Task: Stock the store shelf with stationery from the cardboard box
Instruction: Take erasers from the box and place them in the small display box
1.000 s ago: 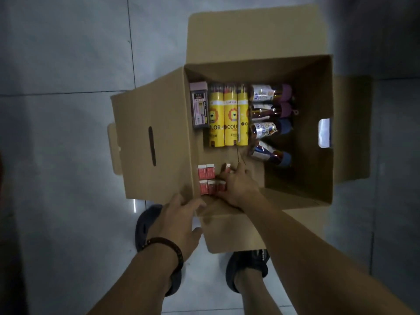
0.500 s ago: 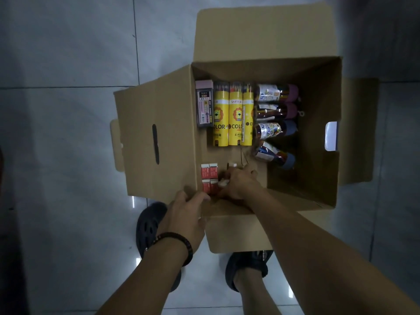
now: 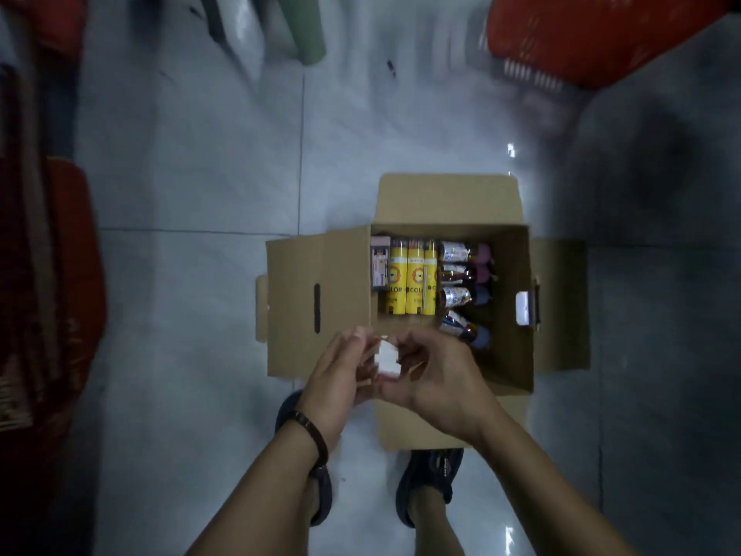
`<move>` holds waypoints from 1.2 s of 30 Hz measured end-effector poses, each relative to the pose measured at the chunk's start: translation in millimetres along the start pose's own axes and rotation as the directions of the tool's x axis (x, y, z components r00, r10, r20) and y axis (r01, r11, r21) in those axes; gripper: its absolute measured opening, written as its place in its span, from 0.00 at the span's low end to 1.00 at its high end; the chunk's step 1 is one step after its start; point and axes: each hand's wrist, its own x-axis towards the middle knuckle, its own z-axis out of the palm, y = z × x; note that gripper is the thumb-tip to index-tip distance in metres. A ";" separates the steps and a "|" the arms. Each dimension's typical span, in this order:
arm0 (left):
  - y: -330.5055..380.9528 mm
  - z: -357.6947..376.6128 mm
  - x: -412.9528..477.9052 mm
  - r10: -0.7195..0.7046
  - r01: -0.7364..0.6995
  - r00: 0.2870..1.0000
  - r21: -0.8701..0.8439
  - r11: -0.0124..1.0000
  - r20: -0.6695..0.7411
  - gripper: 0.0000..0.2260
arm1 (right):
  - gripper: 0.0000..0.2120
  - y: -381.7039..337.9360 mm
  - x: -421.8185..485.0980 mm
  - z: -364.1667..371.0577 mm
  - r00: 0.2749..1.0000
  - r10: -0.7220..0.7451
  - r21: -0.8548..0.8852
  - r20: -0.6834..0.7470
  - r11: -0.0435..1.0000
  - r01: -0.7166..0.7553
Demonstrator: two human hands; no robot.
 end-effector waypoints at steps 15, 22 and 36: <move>211.3 -67.3 -410.2 0.182 -0.169 0.983 -0.438 0.883 -0.014 0.14 | 0.11 -374.9 -244.9 -11.4 0.923 -0.380 0.216 0.062 0.908 0.359; 202.6 -126.9 -597.6 0.307 -0.390 0.920 -0.517 0.762 -0.242 0.11 | 0.11 -489.8 -367.0 35.8 0.858 -0.470 0.337 0.207 0.858 0.388; 85.2 -343.3 -880.5 0.564 -0.802 0.556 -0.215 0.557 -0.611 0.17 | 0.08 -608.2 -582.5 323.2 0.246 -0.902 0.077 0.354 0.291 0.954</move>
